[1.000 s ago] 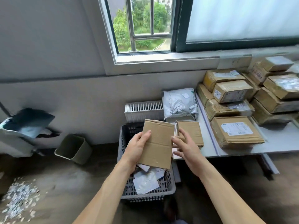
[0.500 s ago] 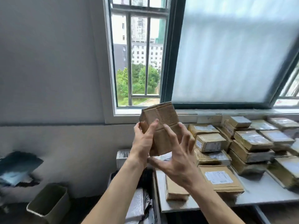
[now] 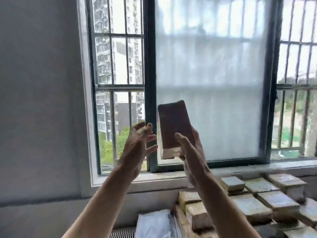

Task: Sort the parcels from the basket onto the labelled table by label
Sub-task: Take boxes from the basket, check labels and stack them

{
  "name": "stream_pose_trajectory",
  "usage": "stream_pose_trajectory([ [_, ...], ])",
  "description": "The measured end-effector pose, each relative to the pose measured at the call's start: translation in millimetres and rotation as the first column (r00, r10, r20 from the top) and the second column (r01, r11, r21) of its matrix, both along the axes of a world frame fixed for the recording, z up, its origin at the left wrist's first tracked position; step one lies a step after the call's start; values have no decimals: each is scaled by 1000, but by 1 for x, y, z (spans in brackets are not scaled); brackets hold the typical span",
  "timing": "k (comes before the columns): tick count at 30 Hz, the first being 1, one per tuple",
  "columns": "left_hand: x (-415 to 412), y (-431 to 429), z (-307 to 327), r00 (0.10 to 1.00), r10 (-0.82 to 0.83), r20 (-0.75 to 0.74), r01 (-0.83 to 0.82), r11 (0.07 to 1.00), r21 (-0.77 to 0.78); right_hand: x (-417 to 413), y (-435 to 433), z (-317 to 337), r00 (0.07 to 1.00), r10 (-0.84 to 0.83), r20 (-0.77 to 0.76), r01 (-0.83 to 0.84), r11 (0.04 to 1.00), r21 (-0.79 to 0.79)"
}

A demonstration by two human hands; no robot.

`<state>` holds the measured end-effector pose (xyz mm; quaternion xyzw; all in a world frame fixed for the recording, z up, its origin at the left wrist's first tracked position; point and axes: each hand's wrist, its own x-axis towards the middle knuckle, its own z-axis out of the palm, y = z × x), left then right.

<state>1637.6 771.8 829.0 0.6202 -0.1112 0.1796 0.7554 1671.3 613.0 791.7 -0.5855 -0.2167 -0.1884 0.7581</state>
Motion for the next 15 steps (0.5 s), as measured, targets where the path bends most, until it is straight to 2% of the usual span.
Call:
stream_pose_trajectory([
  [3, 8, -19, 12, 996, 77, 44, -81, 994, 76, 13, -25, 15, 984, 167, -59, -153, 969, 192],
  [7, 20, -40, 20, 993, 121, -3, -121, 992, 34, 14, -41, 25, 864, 496, -90, -424, 812, 401],
  [10, 22, -55, 26, 999, 35, -32, -35, 999, -4, 17, -44, 20, 778, 628, -34, -543, 698, 466],
  [15, 25, -69, 25, 990, -141, 22, 140, 990, 31, 17, -49, 11, 671, 734, 102, -686, 563, 460],
])
